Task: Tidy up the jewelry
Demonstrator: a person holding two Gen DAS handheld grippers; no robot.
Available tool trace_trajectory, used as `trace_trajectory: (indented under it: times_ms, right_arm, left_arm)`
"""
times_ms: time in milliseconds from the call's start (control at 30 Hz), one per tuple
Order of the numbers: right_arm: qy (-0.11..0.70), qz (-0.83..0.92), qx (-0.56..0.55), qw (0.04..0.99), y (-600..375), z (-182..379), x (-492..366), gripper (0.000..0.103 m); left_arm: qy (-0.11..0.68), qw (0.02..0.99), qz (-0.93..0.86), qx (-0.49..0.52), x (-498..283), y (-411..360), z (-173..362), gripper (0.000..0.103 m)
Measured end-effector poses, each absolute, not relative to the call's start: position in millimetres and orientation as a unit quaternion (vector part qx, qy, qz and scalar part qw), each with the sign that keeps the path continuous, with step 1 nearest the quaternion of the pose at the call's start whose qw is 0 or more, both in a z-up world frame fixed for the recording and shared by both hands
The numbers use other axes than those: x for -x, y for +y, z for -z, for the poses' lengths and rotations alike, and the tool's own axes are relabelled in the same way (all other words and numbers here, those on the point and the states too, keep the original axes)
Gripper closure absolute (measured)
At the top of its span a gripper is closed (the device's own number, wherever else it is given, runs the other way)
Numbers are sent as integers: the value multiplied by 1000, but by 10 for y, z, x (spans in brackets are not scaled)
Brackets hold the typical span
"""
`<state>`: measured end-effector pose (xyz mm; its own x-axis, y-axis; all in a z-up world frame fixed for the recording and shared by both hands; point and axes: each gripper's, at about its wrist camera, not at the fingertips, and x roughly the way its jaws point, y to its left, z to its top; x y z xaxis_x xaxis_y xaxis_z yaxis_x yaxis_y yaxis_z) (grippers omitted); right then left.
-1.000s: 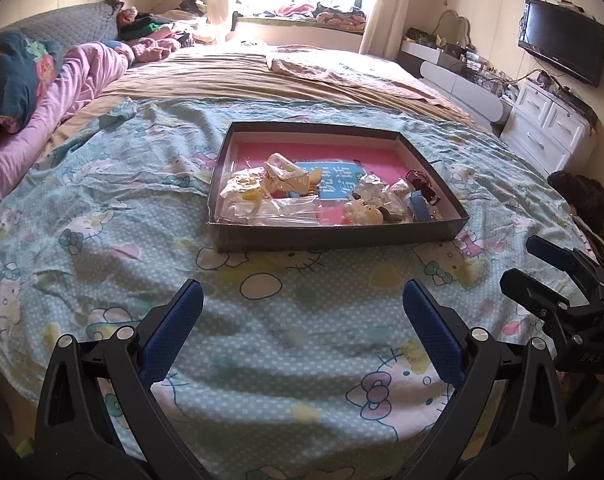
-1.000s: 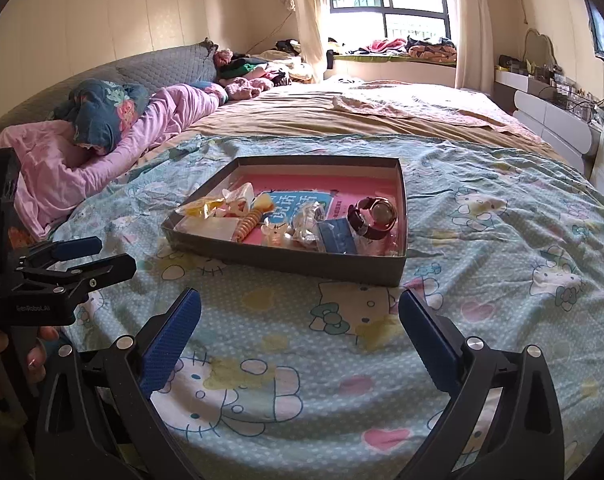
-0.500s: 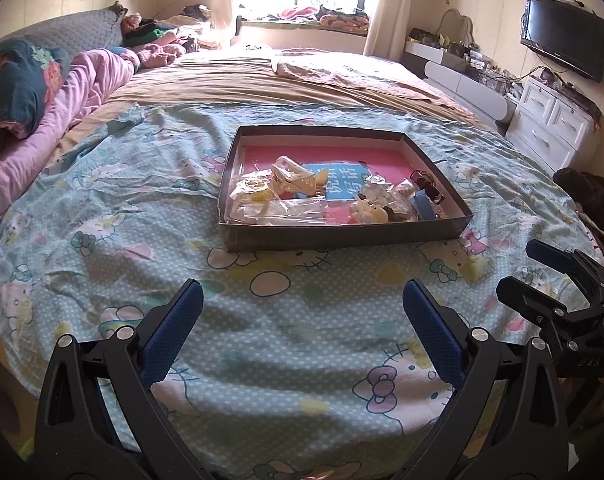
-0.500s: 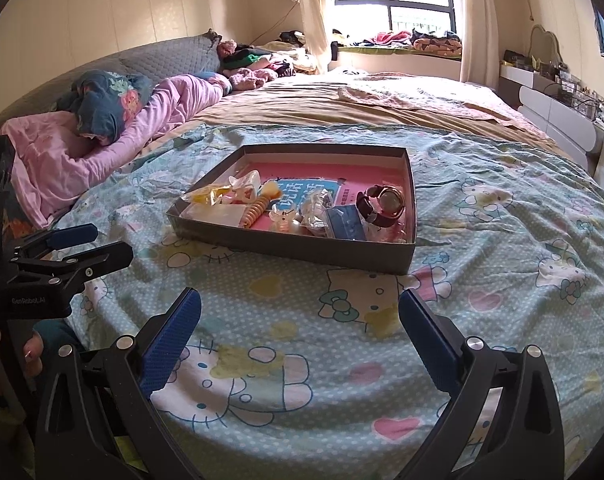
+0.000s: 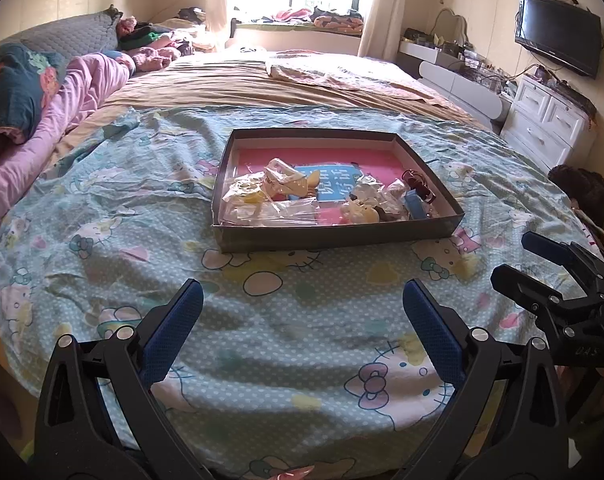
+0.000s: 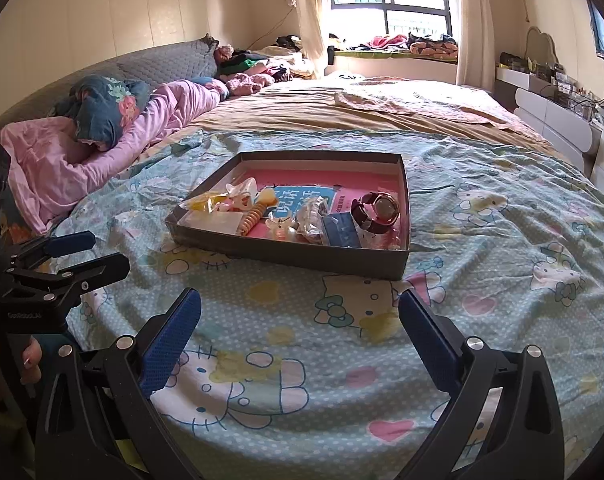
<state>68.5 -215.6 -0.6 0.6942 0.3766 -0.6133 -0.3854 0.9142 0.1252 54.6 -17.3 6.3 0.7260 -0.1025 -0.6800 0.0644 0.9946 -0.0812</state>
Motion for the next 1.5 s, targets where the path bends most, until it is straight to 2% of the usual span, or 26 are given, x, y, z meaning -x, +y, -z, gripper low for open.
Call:
trace_trajectory:
  times_ms: [1500]
  right_arm:
    - [336,-207,6,919,-2161,35,-673,4]
  left_arm:
    - [369,928,36,23,-528,-120,-67,9]
